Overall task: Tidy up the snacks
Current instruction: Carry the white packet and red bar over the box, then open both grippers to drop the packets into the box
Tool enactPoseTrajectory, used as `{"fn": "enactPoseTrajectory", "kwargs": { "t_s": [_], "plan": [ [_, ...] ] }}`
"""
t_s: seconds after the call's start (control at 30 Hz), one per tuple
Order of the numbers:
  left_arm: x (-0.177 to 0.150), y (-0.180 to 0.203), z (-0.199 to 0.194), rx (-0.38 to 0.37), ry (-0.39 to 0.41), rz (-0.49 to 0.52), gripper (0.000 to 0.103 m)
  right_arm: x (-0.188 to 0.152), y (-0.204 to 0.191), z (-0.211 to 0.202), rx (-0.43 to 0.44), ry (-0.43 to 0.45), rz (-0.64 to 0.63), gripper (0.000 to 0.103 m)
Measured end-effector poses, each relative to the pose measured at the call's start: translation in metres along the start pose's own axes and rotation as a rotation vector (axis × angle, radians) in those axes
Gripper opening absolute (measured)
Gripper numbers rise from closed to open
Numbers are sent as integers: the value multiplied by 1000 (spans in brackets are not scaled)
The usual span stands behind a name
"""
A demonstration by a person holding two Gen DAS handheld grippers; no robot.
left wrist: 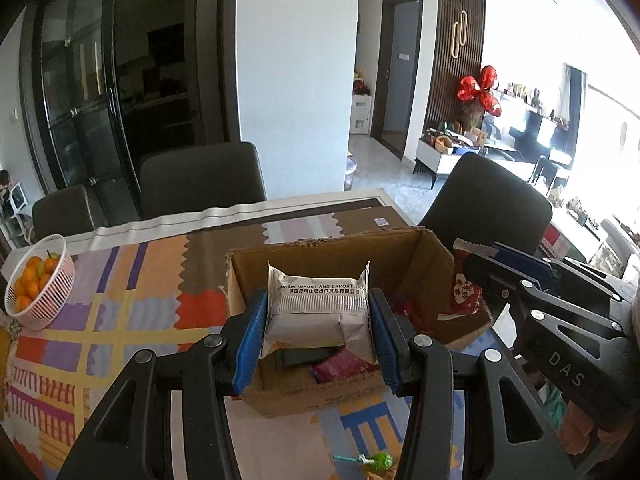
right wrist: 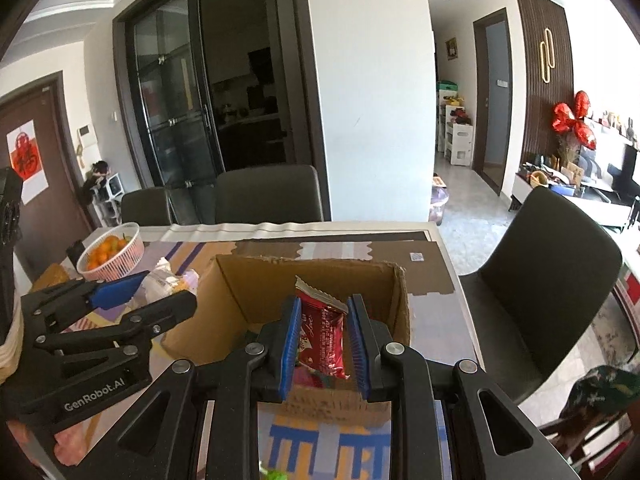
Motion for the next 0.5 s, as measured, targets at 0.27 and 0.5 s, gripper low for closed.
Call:
{"fn": "enactPoseTrajectory", "kwargs": {
  "t_s": [0.27,0.5],
  "plan": [
    [6,-1,31,23,-32,11,62,4,9,30,0,-36,-6,27],
    [-9,-4,13,39,-19,13,68,-10,18,18,-50,-42,-15,40]
  ]
}}
Point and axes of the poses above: each gripper's, at about its wrist camera, not at the fingertips, and z roughly the way its jaws point, y to its right, x to its top, the point moved 6 cm from there along z, roughly the way its jaws point, and after that the axes turned 6 degrees about x, right-handed, at the moved point
